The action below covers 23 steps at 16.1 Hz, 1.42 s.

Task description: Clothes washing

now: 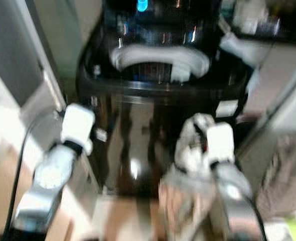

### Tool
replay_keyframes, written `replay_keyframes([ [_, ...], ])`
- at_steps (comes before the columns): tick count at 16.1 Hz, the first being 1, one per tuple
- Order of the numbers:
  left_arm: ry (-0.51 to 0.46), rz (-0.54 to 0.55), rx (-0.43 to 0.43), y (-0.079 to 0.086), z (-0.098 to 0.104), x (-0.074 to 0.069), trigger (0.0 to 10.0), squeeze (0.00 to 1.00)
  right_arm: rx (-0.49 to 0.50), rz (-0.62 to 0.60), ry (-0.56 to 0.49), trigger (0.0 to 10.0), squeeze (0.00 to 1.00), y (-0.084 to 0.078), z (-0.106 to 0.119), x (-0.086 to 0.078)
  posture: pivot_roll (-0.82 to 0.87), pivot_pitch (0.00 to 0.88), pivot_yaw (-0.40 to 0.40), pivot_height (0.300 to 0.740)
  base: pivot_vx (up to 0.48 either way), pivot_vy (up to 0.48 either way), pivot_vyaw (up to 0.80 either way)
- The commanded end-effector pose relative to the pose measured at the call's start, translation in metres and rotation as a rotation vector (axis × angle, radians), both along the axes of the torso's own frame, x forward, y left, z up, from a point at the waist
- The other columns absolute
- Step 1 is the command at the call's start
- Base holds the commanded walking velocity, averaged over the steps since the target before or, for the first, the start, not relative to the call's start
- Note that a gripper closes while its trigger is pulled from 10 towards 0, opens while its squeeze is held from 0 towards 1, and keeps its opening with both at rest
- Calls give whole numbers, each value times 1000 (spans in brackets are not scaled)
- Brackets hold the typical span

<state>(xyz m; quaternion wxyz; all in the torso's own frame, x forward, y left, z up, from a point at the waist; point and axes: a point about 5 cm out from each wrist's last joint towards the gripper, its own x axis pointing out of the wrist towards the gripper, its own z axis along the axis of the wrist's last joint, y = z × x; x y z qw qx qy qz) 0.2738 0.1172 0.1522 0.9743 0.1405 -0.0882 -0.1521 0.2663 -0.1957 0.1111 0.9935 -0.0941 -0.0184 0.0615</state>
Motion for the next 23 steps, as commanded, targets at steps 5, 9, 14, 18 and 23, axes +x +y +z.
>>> replay_keyframes([
  [5,-27,15,-12,0,2,4,10000,0,24,12,-87,10000,0,12,13,11,-22,0,-45,740,0,0,0],
  [9,-29,1,-17,-1,1,6,10000,0,45,-25,-50,10000,0,9,5,11,-29,0,-34,740,0,0,-342],
  [14,-30,-13,-3,-2,1,8,10000,0,32,-22,-56,10000,0,12,4,12,-30,0,-30,740,0,0,-699],
  [18,-50,17,-6,-3,5,10,10000,0,10,-9,-73,10000,0,14,10,22,-31,0,-26,740,0,0,0],
  [23,-126,-37,-23,-17,20,4,10000,0,0,-24,-120,10000,0,12,22,29,-21,0,-38,740,96,0,0],
])
